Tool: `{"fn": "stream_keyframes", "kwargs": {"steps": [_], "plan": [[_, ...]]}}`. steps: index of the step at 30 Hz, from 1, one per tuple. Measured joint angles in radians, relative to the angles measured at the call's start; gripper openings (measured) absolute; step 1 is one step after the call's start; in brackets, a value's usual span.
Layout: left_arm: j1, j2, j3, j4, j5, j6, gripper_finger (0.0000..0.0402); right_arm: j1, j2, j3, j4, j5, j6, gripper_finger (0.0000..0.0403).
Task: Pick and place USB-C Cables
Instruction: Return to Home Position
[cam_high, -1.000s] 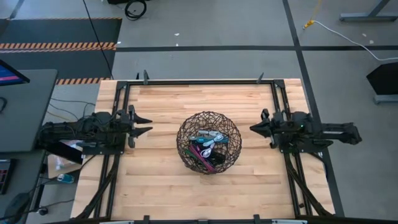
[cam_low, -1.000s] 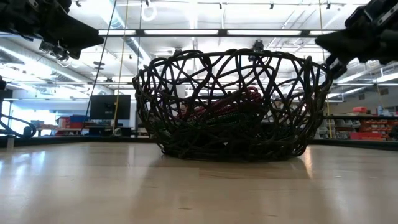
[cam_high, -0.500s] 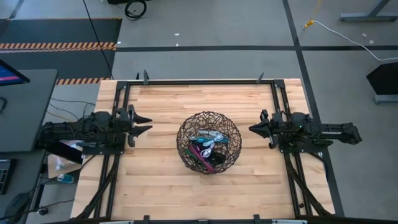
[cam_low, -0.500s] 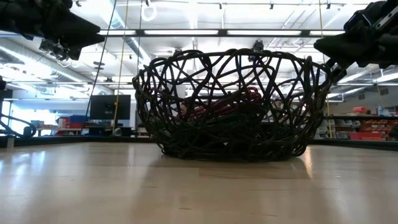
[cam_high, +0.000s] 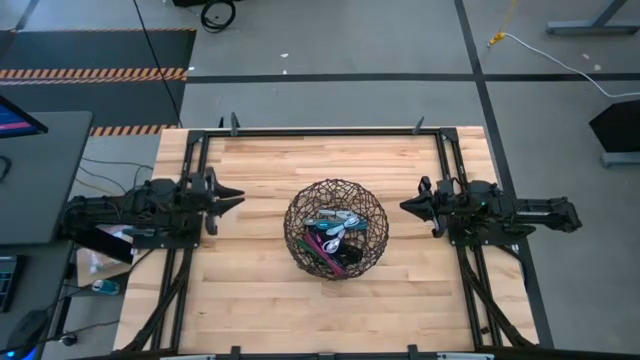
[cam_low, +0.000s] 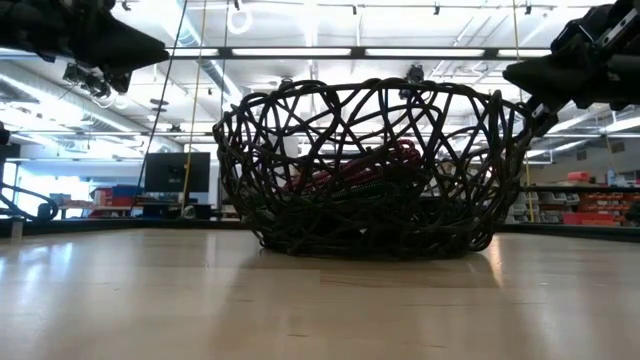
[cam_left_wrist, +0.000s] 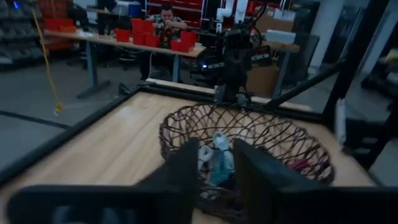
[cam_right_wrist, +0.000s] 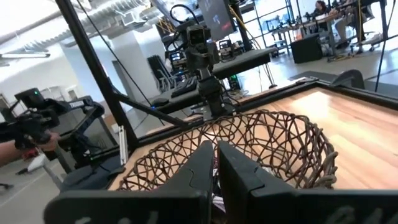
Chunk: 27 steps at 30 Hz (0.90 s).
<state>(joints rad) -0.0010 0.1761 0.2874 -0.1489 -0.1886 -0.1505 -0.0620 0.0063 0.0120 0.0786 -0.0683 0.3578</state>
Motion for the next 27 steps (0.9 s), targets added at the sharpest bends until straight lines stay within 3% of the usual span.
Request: {"fn": "stream_keyframes", "kwargs": {"steps": [4,9,13,17,22,27], "plan": [[0.0,0.0,0.0,-0.006,-0.004,0.104,0.0017,0.0,0.0,0.0,-0.005,0.057,-0.058,0.003],[-0.001,0.0,0.0,-0.034,-0.099,0.119,0.001,0.0,0.0,0.0,-0.006,0.212,-0.166,0.003],[0.0,0.0,0.0,-0.07,-0.126,0.059,0.0017,0.0,0.0,0.001,-0.013,0.218,-0.173,0.003],[-0.004,0.0,0.0,-0.066,-0.069,-0.058,0.0023,0.0,0.0,0.001,-0.041,0.198,-0.152,0.003],[-0.004,0.0,0.0,-0.084,0.152,0.078,0.0022,0.0,0.0,0.001,-0.057,0.198,-0.125,0.003],[-0.004,0.0,0.0,-0.089,0.296,0.163,0.0036,0.0,0.0,0.001,-0.056,0.198,-0.125,0.003]]}}
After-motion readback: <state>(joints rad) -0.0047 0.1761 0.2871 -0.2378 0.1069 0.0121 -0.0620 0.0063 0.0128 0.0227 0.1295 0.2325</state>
